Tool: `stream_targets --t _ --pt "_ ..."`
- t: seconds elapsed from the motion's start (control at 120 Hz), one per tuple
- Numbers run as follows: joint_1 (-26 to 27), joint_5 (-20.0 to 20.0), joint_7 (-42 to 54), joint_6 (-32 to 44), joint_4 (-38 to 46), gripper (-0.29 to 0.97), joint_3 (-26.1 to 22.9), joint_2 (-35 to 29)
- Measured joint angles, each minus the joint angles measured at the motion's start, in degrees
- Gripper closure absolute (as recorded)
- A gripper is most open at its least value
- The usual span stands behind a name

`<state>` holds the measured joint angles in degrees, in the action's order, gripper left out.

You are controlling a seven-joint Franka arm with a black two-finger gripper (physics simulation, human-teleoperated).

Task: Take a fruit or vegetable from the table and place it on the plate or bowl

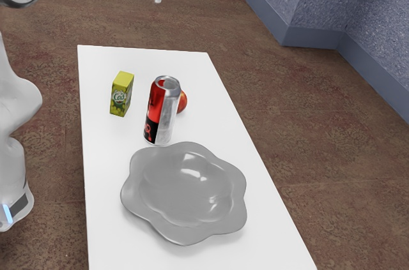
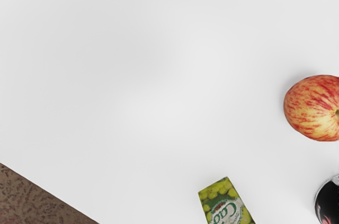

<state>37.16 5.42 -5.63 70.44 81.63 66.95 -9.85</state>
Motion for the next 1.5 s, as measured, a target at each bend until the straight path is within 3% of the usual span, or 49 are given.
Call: stream_targets --t 0.183,0.45,0.567,0.617,0.675,0.708,0.767,0.825,0.883,0.95,1.033,1.117,1.167,1.258,1.308,1.408,1.5 --pt "0.03 0.09 -1.77 8.31 0.05 0.02 0.10 0.10" --pt "0.03 -0.56 -3.64 12.45 -0.07 0.02 0.45 -0.02" --pt "0.21 0.62 -4.27 5.93 -17.04 0.02 -1.66 0.16" --pt "-5.44 1.54 -4.16 1.19 -20.49 0.02 -1.80 0.18" --pt "-24.08 -0.45 -2.99 -3.48 -21.57 0.02 -7.52 0.31" --pt "-31.93 -1.28 -2.31 -6.36 -22.00 0.02 -11.12 -0.36" --pt "-38.32 -0.66 -1.10 -10.94 -22.00 0.02 -11.84 -1.66" --pt "-40.51 0.15 0.02 -13.94 -21.39 0.01 -10.64 -1.69" --pt "-39.14 -0.15 1.01 -15.76 -21.17 0.01 -11.71 -1.52" --pt "-38.02 -0.41 1.50 -17.33 -21.22 0.01 -16.74 -1.47" --pt "-37.32 -0.56 -0.07 -18.58 -21.40 0.02 -26.63 -1.40" --pt "-37.36 -0.67 -2.03 -19.39 -21.43 0.02 -29.18 -1.46" --pt "-37.28 -0.48 -3.03 -19.27 -21.33 0.02 -26.92 -1.46" --pt "-37.76 -0.49 -3.67 -15.12 -13.68 0.02 -11.63 0.50" --pt "-38.23 -0.56 -3.69 -10.36 -8.17 0.02 -6.57 1.12" --pt "-35.46 -0.66 -3.72 -2.65 -4.62 0.01 -3.89 3.08" --pt "-27.36 -1.70 -3.79 1.69 -3.28 0.01 -3.71 6.99"
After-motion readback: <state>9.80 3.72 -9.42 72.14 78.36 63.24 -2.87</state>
